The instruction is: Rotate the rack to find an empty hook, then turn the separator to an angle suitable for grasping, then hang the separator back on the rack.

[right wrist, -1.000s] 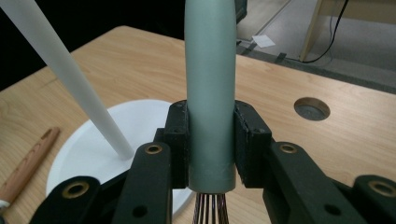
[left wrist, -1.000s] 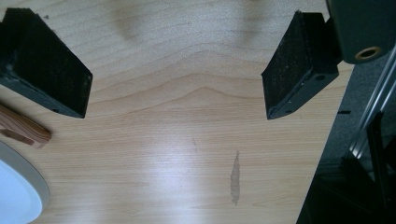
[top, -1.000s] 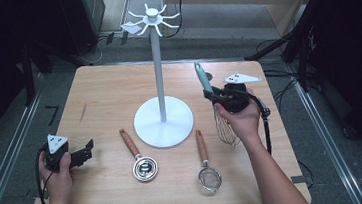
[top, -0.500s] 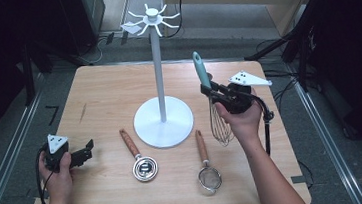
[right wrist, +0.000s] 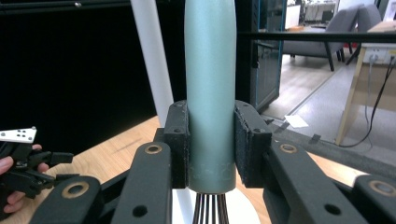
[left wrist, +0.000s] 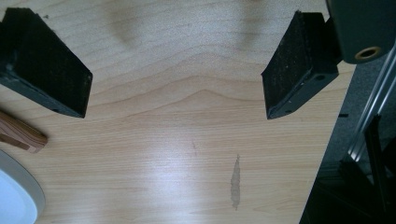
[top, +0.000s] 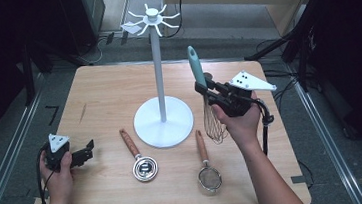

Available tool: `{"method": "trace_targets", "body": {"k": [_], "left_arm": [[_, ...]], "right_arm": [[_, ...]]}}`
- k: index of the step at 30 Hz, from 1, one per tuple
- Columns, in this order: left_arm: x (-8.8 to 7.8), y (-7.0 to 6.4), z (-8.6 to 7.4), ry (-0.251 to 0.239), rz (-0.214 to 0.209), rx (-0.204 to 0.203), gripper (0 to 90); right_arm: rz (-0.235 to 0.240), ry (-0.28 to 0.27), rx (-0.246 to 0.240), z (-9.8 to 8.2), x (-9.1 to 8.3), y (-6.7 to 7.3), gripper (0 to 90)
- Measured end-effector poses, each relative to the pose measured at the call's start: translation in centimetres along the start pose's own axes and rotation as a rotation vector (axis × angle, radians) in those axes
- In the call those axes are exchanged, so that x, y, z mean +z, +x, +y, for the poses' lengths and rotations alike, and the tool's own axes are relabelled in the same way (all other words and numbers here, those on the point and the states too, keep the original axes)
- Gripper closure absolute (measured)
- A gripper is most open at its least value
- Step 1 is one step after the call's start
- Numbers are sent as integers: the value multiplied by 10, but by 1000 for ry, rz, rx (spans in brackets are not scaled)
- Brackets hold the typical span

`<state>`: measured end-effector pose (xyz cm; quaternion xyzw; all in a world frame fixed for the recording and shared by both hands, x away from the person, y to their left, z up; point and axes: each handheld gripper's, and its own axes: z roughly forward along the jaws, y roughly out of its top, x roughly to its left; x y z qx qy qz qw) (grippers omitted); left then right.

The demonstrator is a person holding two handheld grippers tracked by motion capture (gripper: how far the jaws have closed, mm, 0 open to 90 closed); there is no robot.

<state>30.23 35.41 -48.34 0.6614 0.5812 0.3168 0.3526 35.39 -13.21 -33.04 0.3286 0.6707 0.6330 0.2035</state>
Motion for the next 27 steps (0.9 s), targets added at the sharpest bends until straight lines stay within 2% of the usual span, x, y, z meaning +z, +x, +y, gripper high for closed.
{"method": "trace_targets", "body": {"k": [13, 21, 27], "left_arm": [[0, 0, 0, 2, -2, 0, 91], [0, 0, 0, -3, 0, 0, 91], [0, 0, 0, -3, 0, -1, 91]], "right_arm": [[45, -55, -36, 12, -4, 17, 712], [72, -87, -39, 17, -6, 28, 712], [91, -129, -53, 22, -8, 34, 712]]}}
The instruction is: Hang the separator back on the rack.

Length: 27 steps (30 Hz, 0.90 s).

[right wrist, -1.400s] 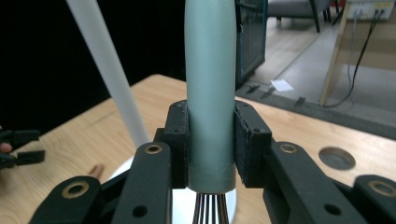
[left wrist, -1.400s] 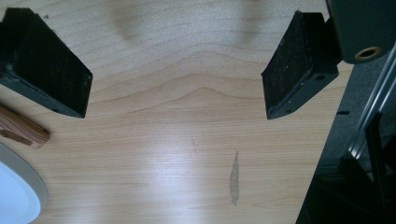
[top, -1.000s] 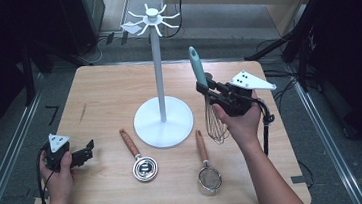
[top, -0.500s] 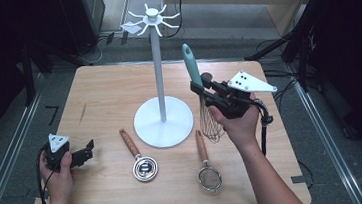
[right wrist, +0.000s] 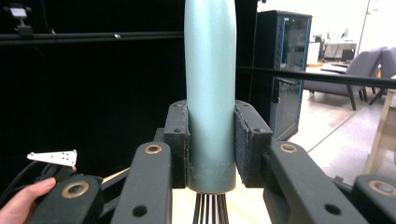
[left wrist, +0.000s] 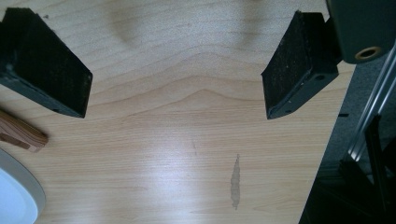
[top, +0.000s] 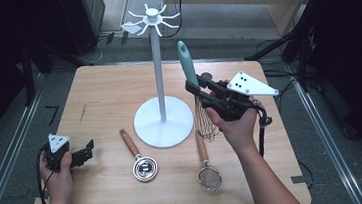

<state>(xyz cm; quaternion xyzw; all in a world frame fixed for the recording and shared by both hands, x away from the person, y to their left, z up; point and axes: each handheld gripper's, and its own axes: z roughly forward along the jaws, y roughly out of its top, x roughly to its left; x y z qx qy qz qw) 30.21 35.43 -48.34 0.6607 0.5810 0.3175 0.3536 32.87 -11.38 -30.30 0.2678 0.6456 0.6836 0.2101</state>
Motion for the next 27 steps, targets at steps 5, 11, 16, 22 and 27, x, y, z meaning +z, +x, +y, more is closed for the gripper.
{"method": "trace_targets", "body": {"k": [5, 11, 16, 22, 27], "left_arm": [[0, 0, 0, 1, 0, 1, 91], [0, 0, 0, -1, 0, 1, 91], [-1, 0, 0, -2, 0, 0, 91], [0, 0, 0, 0, -5, -3, 91], [0, 0, 0, 0, -6, -2, 91]], "right_arm": [[9, -18, -4, 4, 1, 4, 712], [21, -33, -15, 11, 6, 10, 712], [31, -43, -22, 16, 13, 15, 712], [29, -50, -27, 18, 20, 19, 712], [37, -55, -26, 21, 24, 21, 712]]}}
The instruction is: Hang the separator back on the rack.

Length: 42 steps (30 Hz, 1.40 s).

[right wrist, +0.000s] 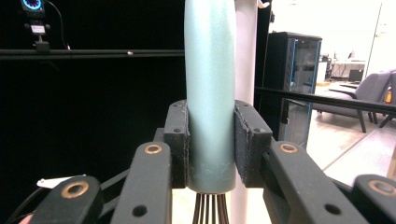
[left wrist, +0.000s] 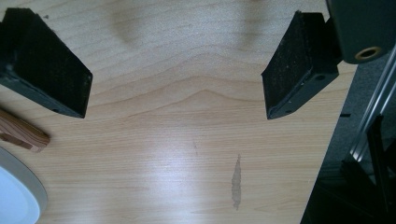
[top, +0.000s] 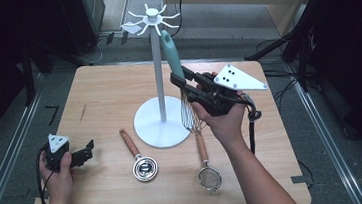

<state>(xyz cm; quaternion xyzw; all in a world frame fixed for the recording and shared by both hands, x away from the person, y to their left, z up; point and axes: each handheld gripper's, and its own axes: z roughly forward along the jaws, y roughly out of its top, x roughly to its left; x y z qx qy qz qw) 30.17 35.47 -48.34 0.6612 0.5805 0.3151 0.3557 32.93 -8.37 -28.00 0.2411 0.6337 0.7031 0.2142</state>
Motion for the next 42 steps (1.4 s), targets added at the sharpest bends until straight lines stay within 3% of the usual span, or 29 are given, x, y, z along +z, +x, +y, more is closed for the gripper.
{"method": "trace_targets", "body": {"k": [17, 27, 35, 39, 42], "left_arm": [[0, 0, 0, 4, 1, 0, 91], [0, 0, 0, 1, -1, 0, 91], [0, 0, 0, 1, -2, 0, 91], [0, 0, 0, 0, -2, -1, 91], [0, 0, 0, 0, -5, 2, 91]], "right_arm": [[-37, 27, 0, 3, 7, 7, 712], [-93, 51, -4, 2, 10, 8, 711], [-58, 33, 12, 0, 11, 5, 704], [-58, 28, 15, 0, 11, 4, 622], [-65, 26, 16, 1, 10, 2, 617]]}}
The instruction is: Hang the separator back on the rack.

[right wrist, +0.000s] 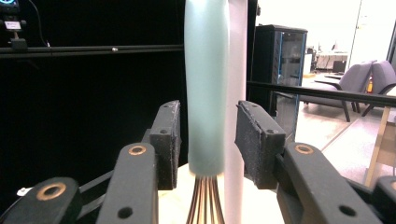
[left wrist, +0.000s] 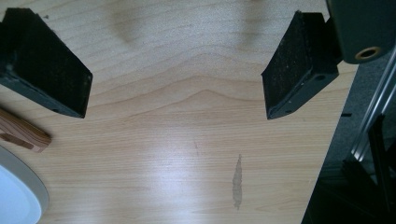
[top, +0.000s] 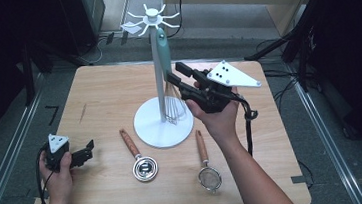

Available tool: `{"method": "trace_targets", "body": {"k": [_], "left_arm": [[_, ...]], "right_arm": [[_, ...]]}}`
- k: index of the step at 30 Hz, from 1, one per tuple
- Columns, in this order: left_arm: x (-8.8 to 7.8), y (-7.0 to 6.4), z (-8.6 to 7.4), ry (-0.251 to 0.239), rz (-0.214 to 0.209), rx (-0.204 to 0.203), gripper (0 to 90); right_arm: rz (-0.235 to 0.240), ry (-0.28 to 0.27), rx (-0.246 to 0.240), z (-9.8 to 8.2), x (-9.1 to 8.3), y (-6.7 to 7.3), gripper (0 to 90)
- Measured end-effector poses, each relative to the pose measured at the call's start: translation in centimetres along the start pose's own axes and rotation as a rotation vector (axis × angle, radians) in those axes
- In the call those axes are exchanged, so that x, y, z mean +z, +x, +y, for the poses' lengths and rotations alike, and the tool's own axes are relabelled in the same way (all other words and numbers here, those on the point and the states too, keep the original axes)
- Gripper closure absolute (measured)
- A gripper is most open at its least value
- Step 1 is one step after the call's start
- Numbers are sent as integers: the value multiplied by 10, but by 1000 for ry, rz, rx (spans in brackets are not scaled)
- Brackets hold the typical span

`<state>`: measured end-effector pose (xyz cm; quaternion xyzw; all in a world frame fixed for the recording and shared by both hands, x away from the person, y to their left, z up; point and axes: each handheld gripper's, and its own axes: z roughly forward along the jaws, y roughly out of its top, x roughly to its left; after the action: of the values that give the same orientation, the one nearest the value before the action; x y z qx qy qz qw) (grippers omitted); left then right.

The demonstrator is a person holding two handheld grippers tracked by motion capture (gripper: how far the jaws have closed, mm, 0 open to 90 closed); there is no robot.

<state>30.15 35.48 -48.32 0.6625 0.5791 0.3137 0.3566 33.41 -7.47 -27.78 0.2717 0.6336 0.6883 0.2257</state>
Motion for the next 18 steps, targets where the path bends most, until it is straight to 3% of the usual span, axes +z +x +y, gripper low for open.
{"method": "trace_targets", "body": {"k": [4, 8, 11, 18], "left_arm": [[0, 0, 0, 3, 1, -3, 91], [0, 0, 0, 1, 2, -2, 91], [0, 0, 0, 3, 2, -2, 91], [1, 0, 0, 6, 1, 0, 91]], "right_arm": [[10, -14, 17, 2, -2, -3, 662], [14, -26, 13, 6, -1, -7, 804], [-14, -32, 8, 10, 0, -10, 897], [-31, -58, 8, 24, 6, -22, 900]]}}
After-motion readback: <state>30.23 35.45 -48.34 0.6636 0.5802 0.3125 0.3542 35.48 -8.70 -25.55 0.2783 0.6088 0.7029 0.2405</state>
